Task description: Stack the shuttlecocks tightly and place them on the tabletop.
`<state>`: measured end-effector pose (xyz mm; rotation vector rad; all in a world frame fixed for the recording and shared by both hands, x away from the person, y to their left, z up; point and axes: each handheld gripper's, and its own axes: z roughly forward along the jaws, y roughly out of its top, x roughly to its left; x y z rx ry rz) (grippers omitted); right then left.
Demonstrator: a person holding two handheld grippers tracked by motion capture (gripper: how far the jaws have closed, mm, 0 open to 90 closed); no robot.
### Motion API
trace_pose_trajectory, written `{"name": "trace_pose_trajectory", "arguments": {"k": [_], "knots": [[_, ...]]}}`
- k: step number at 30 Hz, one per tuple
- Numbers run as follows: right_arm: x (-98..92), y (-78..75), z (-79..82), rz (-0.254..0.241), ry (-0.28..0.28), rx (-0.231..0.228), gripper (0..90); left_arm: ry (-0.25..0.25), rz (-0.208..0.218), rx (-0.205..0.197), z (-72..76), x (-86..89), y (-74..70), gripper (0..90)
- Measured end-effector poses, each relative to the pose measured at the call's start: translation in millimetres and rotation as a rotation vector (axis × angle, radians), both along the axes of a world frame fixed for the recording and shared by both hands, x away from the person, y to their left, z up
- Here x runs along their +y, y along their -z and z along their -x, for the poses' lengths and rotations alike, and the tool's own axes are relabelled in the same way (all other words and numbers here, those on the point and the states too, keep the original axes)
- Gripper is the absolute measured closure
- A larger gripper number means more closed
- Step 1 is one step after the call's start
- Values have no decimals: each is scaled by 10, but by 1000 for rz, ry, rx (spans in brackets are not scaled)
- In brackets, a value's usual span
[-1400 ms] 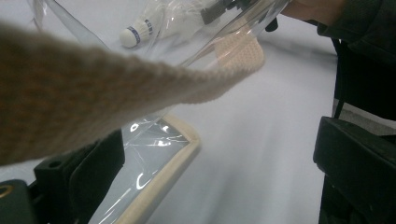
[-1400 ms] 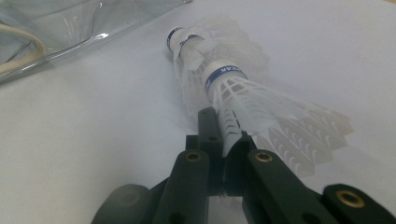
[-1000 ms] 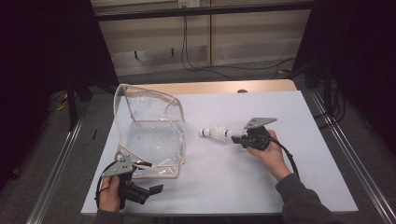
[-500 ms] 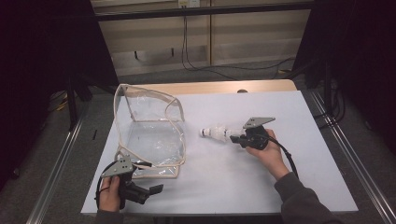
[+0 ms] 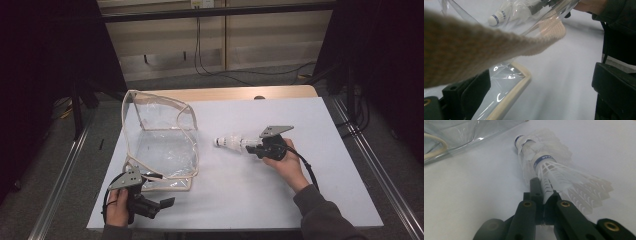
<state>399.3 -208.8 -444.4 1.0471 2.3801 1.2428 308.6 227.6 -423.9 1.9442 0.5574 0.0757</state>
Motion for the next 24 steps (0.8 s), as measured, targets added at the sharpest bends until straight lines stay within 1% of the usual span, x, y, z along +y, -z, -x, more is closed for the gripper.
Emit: {"name": "trace_pose_trajectory", "arguments": {"k": [24], "knots": [[23, 6, -35, 2, -5, 2, 892, -1, 0, 0, 1, -3, -1, 20]]}}
